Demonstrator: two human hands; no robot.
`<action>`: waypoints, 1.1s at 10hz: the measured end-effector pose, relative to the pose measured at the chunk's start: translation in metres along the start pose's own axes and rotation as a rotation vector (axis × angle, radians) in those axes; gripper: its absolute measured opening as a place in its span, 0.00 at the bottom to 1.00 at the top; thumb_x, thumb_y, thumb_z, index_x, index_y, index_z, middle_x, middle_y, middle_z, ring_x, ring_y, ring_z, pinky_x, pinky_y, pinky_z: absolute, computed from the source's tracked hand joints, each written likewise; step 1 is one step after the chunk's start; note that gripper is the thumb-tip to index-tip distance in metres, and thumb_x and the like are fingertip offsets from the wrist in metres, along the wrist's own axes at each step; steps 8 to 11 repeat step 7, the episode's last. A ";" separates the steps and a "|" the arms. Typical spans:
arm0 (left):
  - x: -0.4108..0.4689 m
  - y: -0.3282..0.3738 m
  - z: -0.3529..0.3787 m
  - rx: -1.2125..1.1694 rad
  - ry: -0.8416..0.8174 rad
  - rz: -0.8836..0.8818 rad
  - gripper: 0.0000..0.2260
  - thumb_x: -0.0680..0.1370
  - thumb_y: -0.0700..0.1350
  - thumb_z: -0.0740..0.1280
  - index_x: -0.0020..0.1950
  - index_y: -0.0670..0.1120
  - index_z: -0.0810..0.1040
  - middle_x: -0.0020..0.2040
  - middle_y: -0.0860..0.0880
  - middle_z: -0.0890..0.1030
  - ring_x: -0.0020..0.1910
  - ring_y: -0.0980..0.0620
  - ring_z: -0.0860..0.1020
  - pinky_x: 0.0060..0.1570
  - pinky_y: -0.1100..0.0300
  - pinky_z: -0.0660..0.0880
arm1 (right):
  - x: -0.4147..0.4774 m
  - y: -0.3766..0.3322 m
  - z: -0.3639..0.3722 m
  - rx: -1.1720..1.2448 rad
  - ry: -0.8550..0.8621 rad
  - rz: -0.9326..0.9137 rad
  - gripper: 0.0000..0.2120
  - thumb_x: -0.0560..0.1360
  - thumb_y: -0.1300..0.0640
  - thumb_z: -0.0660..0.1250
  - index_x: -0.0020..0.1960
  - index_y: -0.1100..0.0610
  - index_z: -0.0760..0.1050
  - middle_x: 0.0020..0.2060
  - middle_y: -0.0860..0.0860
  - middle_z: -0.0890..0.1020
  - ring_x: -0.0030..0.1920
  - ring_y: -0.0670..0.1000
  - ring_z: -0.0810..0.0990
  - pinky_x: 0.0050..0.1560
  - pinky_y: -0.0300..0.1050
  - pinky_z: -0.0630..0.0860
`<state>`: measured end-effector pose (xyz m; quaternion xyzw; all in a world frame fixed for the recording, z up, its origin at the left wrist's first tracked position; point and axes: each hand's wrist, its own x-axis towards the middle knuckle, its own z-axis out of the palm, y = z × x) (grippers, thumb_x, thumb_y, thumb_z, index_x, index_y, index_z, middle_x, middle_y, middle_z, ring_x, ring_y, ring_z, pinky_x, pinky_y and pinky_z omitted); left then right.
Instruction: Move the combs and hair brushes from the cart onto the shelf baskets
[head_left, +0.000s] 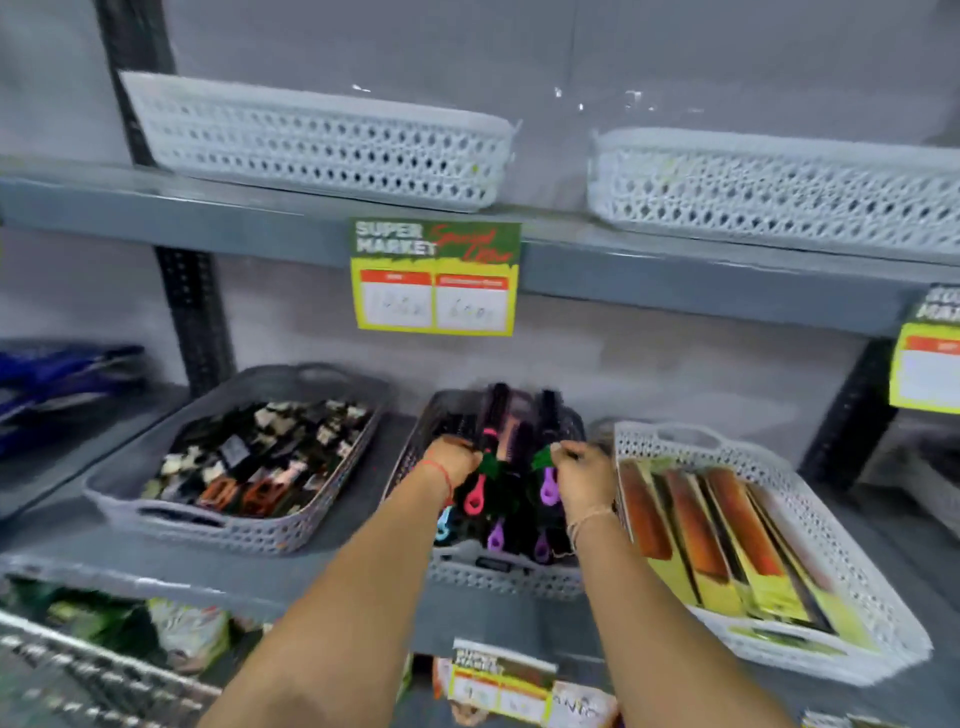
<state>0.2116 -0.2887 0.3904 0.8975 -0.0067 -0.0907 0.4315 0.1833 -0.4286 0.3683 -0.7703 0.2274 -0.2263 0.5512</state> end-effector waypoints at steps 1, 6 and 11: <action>0.015 -0.016 0.021 0.251 -0.004 -0.016 0.18 0.78 0.45 0.61 0.64 0.37 0.74 0.66 0.39 0.77 0.65 0.43 0.74 0.63 0.57 0.69 | 0.003 0.021 0.010 -0.063 -0.057 0.053 0.11 0.72 0.60 0.68 0.52 0.65 0.80 0.52 0.62 0.83 0.54 0.58 0.80 0.53 0.43 0.73; -0.011 -0.040 0.030 0.640 0.206 0.202 0.15 0.77 0.46 0.60 0.60 0.42 0.78 0.61 0.41 0.76 0.63 0.41 0.70 0.63 0.50 0.71 | -0.021 0.023 0.012 -0.585 -0.098 -0.206 0.20 0.75 0.48 0.61 0.63 0.57 0.72 0.66 0.55 0.71 0.64 0.59 0.67 0.61 0.52 0.70; -0.035 -0.048 0.026 0.607 0.252 0.233 0.16 0.79 0.46 0.56 0.59 0.41 0.78 0.60 0.42 0.78 0.62 0.42 0.72 0.60 0.50 0.71 | -0.056 0.027 0.008 -0.634 -0.080 -0.313 0.24 0.77 0.45 0.56 0.68 0.57 0.65 0.70 0.55 0.67 0.69 0.57 0.64 0.66 0.53 0.66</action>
